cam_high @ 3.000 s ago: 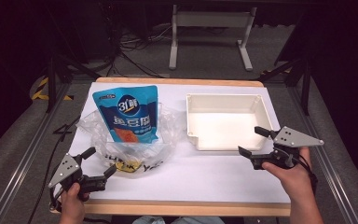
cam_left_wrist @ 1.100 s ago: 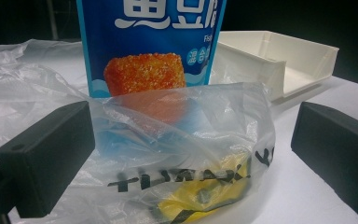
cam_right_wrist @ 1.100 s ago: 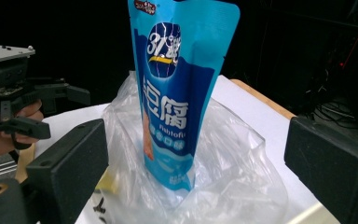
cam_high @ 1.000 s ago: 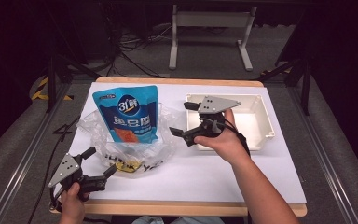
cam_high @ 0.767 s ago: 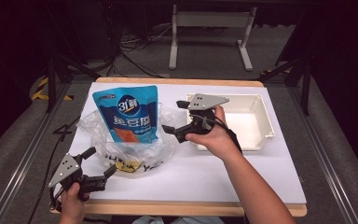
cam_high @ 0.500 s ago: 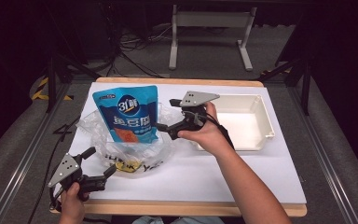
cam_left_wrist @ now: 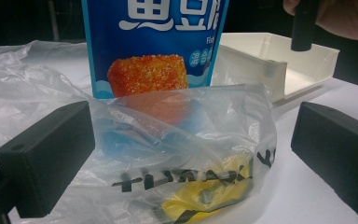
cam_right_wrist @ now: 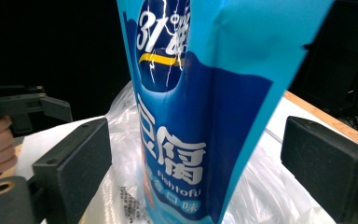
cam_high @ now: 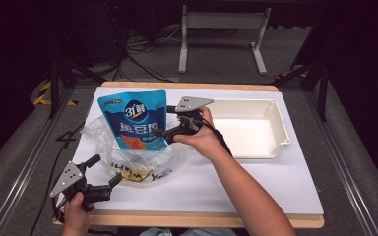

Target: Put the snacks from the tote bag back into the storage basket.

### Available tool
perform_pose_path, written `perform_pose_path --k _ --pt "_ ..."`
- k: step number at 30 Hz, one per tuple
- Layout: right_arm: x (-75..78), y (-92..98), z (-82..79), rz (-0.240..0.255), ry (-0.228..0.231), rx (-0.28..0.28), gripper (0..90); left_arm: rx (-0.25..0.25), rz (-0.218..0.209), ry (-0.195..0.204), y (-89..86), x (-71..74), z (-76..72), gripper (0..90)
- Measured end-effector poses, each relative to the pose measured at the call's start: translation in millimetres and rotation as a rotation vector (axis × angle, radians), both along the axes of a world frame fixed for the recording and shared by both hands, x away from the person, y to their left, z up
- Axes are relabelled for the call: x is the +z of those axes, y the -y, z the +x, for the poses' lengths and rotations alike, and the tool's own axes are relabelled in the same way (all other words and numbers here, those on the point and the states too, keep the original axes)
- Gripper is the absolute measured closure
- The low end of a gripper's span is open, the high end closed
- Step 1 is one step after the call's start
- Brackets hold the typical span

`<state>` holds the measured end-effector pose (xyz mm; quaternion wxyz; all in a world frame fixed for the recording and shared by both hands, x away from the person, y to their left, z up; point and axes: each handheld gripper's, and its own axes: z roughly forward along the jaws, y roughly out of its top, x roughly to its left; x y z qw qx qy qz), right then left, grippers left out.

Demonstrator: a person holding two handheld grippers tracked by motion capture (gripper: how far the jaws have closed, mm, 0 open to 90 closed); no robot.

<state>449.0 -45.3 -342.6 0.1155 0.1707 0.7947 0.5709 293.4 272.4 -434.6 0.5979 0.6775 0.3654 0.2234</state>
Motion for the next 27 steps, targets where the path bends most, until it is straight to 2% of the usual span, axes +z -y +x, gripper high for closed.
perform_pose_path --k 6,16,21,27 --pt "-9.9 -13.6 3.6 -0.022 0.005 0.0 10.0 -0.015 0.011 -0.012 -0.3 0.6 0.3 0.2" --pt "-28.7 -33.4 11.2 -0.026 0.015 0.019 10.4 -0.017 0.009 -0.012 -0.6 0.6 0.4 0.2" --pt "-34.3 -38.7 13.3 -0.021 0.023 0.023 10.4 -0.01 -0.004 -0.003 -0.5 0.5 0.2 0.2" --pt "-39.2 -45.4 16.2 -0.031 0.039 0.033 10.4 -0.01 0.001 -0.007 -0.9 0.7 0.2 0.2"
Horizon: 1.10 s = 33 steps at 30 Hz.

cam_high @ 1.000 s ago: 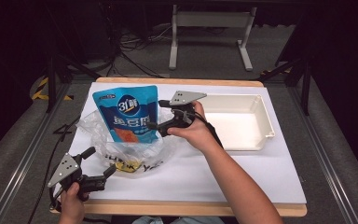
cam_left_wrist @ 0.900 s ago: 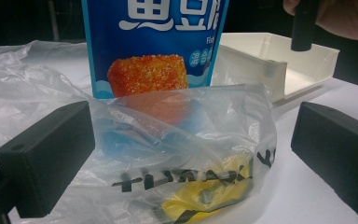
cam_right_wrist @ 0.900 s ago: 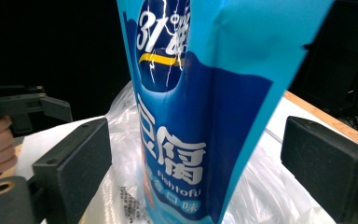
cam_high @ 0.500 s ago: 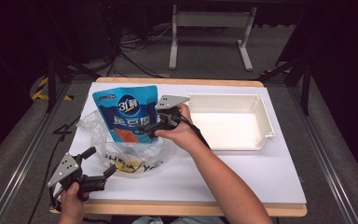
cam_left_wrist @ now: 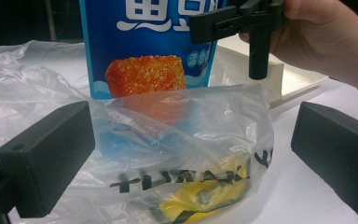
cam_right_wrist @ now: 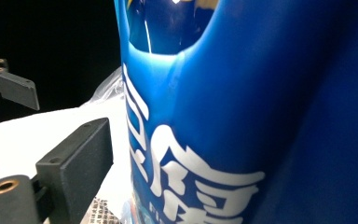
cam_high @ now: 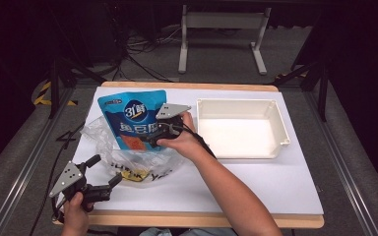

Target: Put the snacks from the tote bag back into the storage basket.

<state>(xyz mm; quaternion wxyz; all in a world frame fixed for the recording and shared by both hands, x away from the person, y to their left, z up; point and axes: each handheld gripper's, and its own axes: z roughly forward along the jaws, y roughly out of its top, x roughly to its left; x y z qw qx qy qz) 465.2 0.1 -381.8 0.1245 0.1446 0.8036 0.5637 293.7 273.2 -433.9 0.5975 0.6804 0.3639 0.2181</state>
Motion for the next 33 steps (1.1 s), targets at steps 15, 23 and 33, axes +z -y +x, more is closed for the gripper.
perform_pose_path --k 15,23,33 --pt "-9.1 -2.3 6.9 -0.049 -0.045 0.063 42.0 0.001 0.0 0.001 0.3 -0.1 0.4 0.2" --pt "-8.6 -1.1 7.7 -0.057 -0.06 0.068 52.5 0.004 0.001 -0.001 0.5 0.1 -0.1 0.2" --pt "-10.2 -0.1 7.7 -0.049 -0.046 0.073 56.5 0.001 0.004 0.001 1.0 0.4 -0.4 0.2"
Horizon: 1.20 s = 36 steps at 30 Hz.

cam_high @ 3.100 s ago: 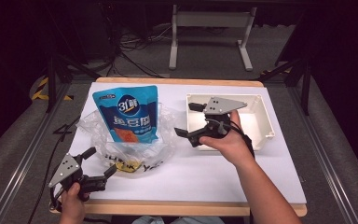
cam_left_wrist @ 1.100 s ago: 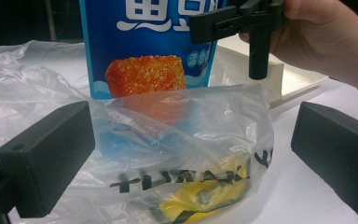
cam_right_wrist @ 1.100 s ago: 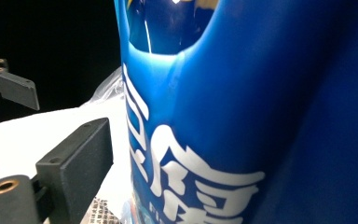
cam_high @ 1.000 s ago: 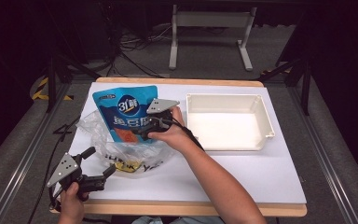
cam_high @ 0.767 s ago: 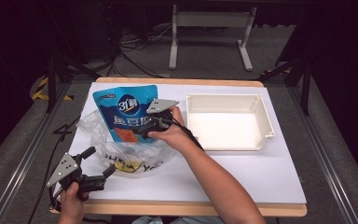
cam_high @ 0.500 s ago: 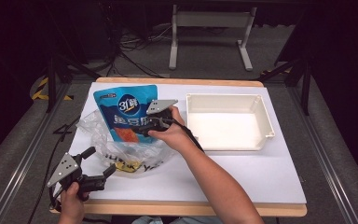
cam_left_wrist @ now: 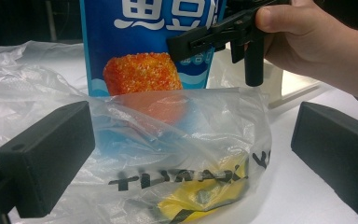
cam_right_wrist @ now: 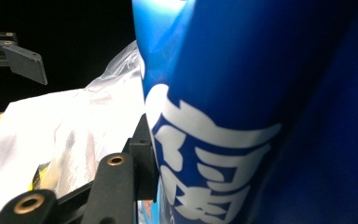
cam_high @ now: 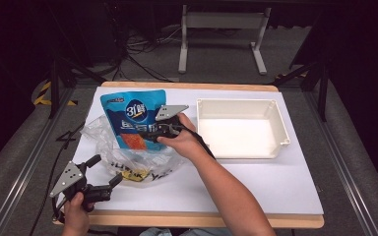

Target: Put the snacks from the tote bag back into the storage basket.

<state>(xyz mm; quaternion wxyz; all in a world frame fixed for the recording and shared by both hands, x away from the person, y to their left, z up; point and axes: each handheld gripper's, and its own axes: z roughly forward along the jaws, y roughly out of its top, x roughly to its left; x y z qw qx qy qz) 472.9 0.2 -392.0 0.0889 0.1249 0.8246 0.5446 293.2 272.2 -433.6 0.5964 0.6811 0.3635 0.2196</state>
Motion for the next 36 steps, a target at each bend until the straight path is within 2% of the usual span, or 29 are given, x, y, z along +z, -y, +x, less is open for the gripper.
perform_pose_path --k 14,16,19,21,23,25,33,35,36 --pt "3.4 -4.7 -1.6 -0.002 -0.009 -0.022 58.8 0.009 0.004 0.001 -2.9 -0.5 0.3 0.2" --pt "6.4 -6.1 -1.7 -0.01 0.002 -0.028 59.2 0.015 -0.009 0.004 -3.6 -1.2 0.7 0.2" --pt "12.5 -6.3 -0.7 -0.003 0.003 -0.031 59.5 0.014 -0.004 0.001 -4.6 -1.1 0.5 0.2" --pt "22.9 -6.5 -0.8 0.001 0.016 -0.029 59.5 0.014 -0.006 0.001 -4.5 -1.0 0.3 0.2" --pt "25.4 -6.5 -1.3 0.004 0.013 -0.029 59.5 0.014 -0.008 0.002 -4.6 -1.1 0.3 0.2" --pt "34.8 -6.4 -1.3 0.002 0.036 -0.019 59.6 0.017 -0.013 0.003 -4.1 -1.2 0.2 0.2" --pt "67.3 -3.9 -4.8 -0.004 0.061 0.009 59.3 0.015 -0.015 0.004 -3.7 -1.8 1.1 0.2" --pt "75.7 -3.4 -6.1 -0.002 0.061 0.019 59.4 0.012 -0.003 -0.005 -4.7 -1.1 0.7 0.2" --pt "75.7 -3.4 -6.1 -0.002 0.061 0.019 59.4 0.012 -0.003 -0.005 -4.7 -1.1 0.7 0.2"
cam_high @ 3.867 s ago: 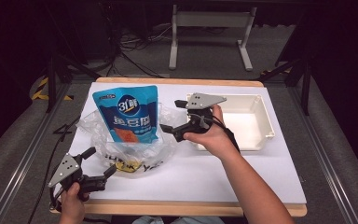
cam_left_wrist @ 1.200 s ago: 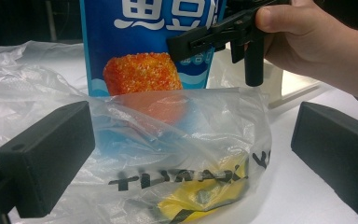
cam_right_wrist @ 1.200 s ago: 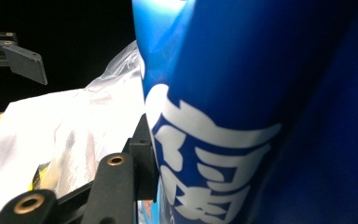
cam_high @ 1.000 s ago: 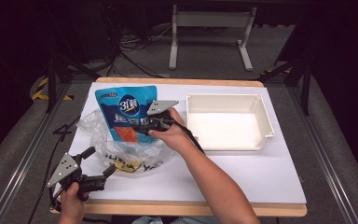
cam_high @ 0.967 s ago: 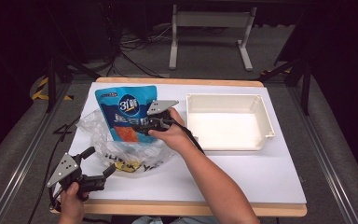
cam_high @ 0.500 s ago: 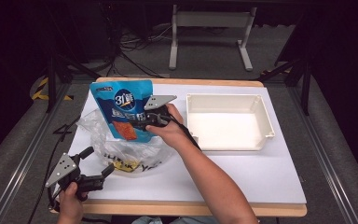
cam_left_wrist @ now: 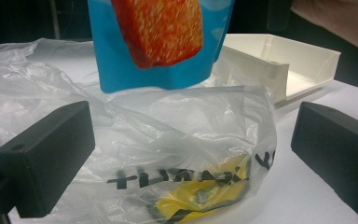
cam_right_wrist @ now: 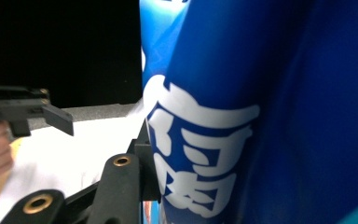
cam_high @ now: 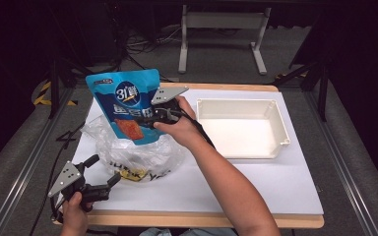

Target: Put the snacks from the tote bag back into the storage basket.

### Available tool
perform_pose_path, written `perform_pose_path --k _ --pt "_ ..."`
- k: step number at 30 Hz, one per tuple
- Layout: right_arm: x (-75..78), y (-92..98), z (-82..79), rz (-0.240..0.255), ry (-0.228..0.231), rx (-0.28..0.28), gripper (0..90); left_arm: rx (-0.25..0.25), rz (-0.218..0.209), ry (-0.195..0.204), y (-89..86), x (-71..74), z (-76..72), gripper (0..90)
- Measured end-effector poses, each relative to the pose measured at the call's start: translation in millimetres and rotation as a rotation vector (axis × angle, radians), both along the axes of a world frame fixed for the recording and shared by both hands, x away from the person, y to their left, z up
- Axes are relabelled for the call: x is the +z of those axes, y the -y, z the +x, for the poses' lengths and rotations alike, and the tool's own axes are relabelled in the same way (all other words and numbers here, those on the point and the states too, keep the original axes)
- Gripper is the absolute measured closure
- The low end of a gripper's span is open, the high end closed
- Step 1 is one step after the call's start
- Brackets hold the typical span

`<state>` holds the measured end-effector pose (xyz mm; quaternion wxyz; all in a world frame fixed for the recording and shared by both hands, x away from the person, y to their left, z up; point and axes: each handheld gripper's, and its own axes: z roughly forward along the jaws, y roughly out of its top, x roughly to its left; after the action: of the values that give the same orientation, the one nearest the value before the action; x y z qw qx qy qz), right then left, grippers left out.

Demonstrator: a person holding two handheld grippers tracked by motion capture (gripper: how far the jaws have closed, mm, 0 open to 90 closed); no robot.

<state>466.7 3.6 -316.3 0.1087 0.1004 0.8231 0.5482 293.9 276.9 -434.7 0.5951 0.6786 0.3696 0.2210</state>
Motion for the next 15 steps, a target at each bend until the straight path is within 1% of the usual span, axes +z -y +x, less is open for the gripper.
perform_pose_path --k 1,2,4,10,12,15 --pt "6.9 0.1 -1.4 0.0 0.007 0.006 59.4 0.0 0.0 0.0 -0.1 -0.1 0.0 0.2" --pt "10.1 0.1 -2.3 0.001 0.011 0.008 59.4 0.002 -0.005 0.004 -0.1 -0.3 0.2 0.2" --pt "12.4 0.1 -2.8 0.002 0.013 0.008 59.3 0.0 -0.006 0.002 -0.3 -0.2 0.2 0.2" --pt "29.9 1.1 -4.3 -0.01 0.034 0.004 59.2 0.0 -0.01 0.002 -0.2 -0.2 -0.1 0.2" --pt "33.3 2.2 -4.1 -0.011 0.037 0.009 59.2 0.008 -0.015 0.005 -0.3 -0.4 -0.1 0.2" --pt "37.0 3.9 -3.8 -0.008 0.035 0.006 59.2 0.001 -0.012 -0.003 -1.0 -0.3 0.1 0.2"
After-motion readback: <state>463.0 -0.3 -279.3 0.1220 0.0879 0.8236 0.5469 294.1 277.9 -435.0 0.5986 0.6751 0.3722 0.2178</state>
